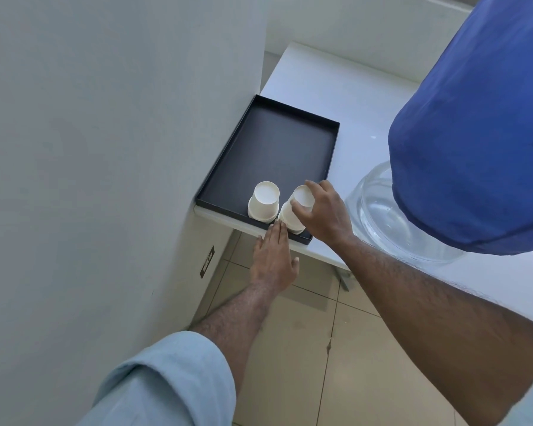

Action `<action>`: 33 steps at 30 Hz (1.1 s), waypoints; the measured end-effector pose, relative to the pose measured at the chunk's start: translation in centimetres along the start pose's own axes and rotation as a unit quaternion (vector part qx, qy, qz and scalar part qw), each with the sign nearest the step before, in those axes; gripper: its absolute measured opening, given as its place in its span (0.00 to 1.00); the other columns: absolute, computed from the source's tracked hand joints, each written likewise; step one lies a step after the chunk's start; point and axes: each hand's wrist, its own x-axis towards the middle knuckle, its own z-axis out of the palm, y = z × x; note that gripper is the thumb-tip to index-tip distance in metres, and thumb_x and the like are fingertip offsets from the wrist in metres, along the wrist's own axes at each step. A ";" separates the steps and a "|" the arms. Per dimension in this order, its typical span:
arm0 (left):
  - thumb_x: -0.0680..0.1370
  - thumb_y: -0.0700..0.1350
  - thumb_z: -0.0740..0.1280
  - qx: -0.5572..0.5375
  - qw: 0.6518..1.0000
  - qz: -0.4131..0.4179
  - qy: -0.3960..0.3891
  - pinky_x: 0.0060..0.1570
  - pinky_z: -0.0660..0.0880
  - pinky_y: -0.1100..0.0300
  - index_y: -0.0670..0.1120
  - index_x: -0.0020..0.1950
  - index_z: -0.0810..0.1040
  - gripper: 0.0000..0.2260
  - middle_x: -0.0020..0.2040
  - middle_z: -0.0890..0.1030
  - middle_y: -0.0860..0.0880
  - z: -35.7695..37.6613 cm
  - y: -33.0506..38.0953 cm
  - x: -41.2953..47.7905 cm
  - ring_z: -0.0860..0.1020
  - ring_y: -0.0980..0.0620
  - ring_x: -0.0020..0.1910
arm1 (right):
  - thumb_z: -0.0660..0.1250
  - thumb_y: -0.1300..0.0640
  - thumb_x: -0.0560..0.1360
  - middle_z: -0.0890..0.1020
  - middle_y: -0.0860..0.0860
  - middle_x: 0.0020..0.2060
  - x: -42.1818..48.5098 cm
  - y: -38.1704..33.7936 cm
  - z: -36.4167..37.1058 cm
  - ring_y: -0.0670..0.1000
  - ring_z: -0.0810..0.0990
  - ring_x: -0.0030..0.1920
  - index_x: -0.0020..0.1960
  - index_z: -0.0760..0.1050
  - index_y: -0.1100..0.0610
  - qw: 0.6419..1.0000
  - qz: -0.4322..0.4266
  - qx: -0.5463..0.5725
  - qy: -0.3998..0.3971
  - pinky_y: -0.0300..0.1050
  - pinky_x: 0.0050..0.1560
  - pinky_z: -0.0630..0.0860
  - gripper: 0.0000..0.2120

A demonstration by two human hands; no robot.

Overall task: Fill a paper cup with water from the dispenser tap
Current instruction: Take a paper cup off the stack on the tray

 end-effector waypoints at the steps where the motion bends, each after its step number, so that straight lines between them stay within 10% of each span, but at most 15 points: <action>1: 0.78 0.53 0.62 -0.003 1.000 0.001 0.001 0.77 0.54 0.46 0.39 0.79 0.49 0.37 0.81 0.54 0.44 0.0 0.0 0.0 0.52 0.48 0.80 | 0.67 0.46 0.76 0.77 0.57 0.57 0.0 0.1 0.0 0.58 0.79 0.54 0.69 0.73 0.59 1.000 0.010 0.007 0.004 0.48 0.52 0.74 0.26; 8: 0.76 0.45 0.64 -0.161 0.980 -0.037 0.111 0.67 0.67 0.47 0.42 0.71 0.70 0.23 0.70 0.73 0.45 0.1 0.4 0.4 0.70 0.45 0.69 | 0.66 0.45 0.77 0.77 0.57 0.56 -0.2 1.0 -0.1 0.57 0.78 0.56 0.68 0.73 0.58 0.998 0.045 0.047 0.014 0.46 0.53 0.72 0.25; 13: 0.78 0.43 0.62 -0.443 0.854 -0.241 0.127 0.45 0.73 0.56 0.43 0.51 0.81 0.09 0.46 0.83 0.47 -0.9 1.5 2.5 0.79 0.45 0.47 | 0.66 0.44 0.77 0.77 0.56 0.54 -0.2 1.1 -0.2 0.55 0.78 0.54 0.67 0.74 0.57 0.997 0.048 0.055 0.011 0.44 0.52 0.71 0.24; 18: 0.79 0.46 0.64 -0.547 0.767 -0.329 0.072 0.46 0.77 0.57 0.51 0.40 0.79 0.09 0.43 0.84 0.48 -0.7 1.4 4.3 0.82 0.47 0.43 | 0.66 0.45 0.76 0.78 0.56 0.53 0.0 1.3 -0.2 0.55 0.77 0.53 0.66 0.75 0.58 0.997 0.043 0.059 0.007 0.44 0.51 0.70 0.23; 23: 0.77 0.46 0.66 -0.556 0.750 -0.353 0.065 0.52 0.81 0.51 0.52 0.35 0.76 0.10 0.35 0.82 0.53 -0.2 1.4 4.9 0.85 0.46 0.45 | 0.67 0.45 0.76 0.78 0.56 0.53 -0.1 1.7 -0.1 0.56 0.77 0.54 0.66 0.75 0.58 0.998 0.033 0.046 0.003 0.43 0.51 0.69 0.24; 33: 0.77 0.46 0.64 -0.511 0.770 -0.381 0.030 0.54 0.81 0.48 0.44 0.51 0.83 0.10 0.50 0.86 0.43 -0.8 2.0 4.8 0.84 0.42 0.50 | 0.67 0.45 0.76 0.78 0.57 0.56 -0.6 1.5 -0.2 0.58 0.79 0.52 0.68 0.73 0.60 1.000 -0.017 0.010 -0.010 0.50 0.52 0.76 0.25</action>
